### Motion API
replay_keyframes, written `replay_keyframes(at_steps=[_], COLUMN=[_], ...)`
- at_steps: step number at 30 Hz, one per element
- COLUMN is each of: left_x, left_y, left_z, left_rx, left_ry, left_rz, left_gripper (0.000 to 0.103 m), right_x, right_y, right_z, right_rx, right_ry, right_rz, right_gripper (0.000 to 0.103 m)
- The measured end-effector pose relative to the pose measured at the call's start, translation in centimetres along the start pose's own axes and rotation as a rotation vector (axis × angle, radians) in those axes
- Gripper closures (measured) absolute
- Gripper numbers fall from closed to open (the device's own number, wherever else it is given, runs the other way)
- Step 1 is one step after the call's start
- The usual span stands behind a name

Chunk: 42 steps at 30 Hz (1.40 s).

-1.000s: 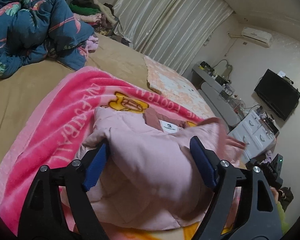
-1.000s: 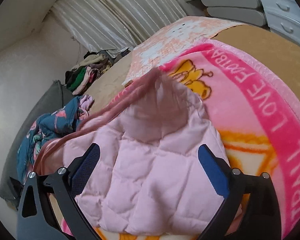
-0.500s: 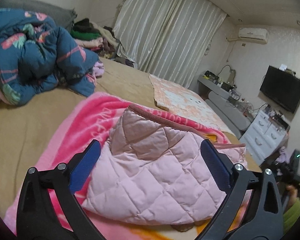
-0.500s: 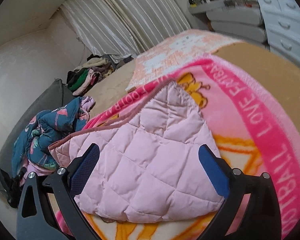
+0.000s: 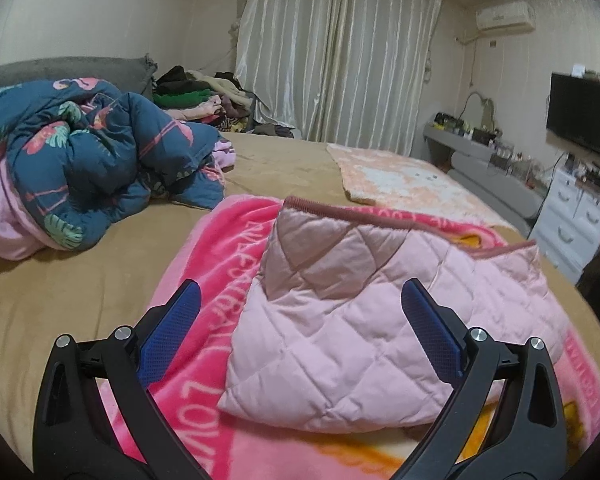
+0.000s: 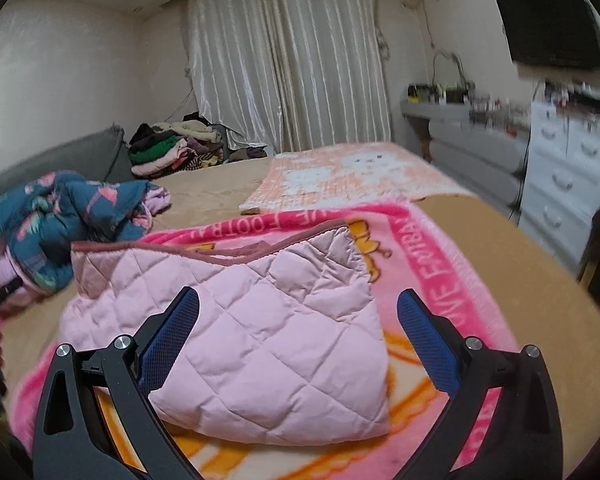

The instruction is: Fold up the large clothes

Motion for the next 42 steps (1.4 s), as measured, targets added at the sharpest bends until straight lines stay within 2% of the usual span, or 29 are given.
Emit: replay_keyframes(at_steps=[5,10,22,29,35,37,39,42], left_x=[1.6,3.2,8.1,10.0,10.3,10.4,10.6,10.8], left_y=[-0.6,-1.8,-6.8,-9.3,-10.6,-11.0,-11.4,-11.6], left_z=[-0.3,-0.6,2.4,3.9,3.9,3.8,3.9,4.0], left_rx=[-0.021,-0.028,-0.053,-0.003,0.021,0.027,0.034,0.035], left_ry=[-0.038,-0.062,-0.021,0.066,0.074,0.072,0.079,0.089], left_rz=[0.043,0.092,0.245,0.297,0.303,0.304,0.306,0.303], left_gripper=[0.009,0.009,0.009,0.009,0.009,0.009,0.009,0.008], right_x=[1.5,3.7,8.5,10.4,11.2,11.2,11.1,10.7], right_y=[-0.1,-1.2,-6.9,-10.8,-13.1,-13.6,-13.9,-14.1], right_z=[0.2,-0.5,-2.6,-3.3,-3.2,-3.1,-2.6,-2.3], right_rx=[0.014,0.024,0.077,0.081,0.026,0.005,-0.020,-0.021], right_ry=[0.045,0.036,0.036,0.061,0.034,0.021,0.013,0.020], right_rz=[0.008,0.057,0.202,0.268,0.275,0.271,0.271,0.256], right_gripper=[0.004,0.004,0.004,0.004,0.005,0.009,0.022,0.025])
Point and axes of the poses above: each gripper's, at about its wrist camera, not at the fingertips, and y roughly against the way its jaws point, z to its left, x to its underside, the point moved 9 cm from there along -y, roughly the way its jaws point, and after that the axes turned 8 degrees about x, right-handed, at the moved point
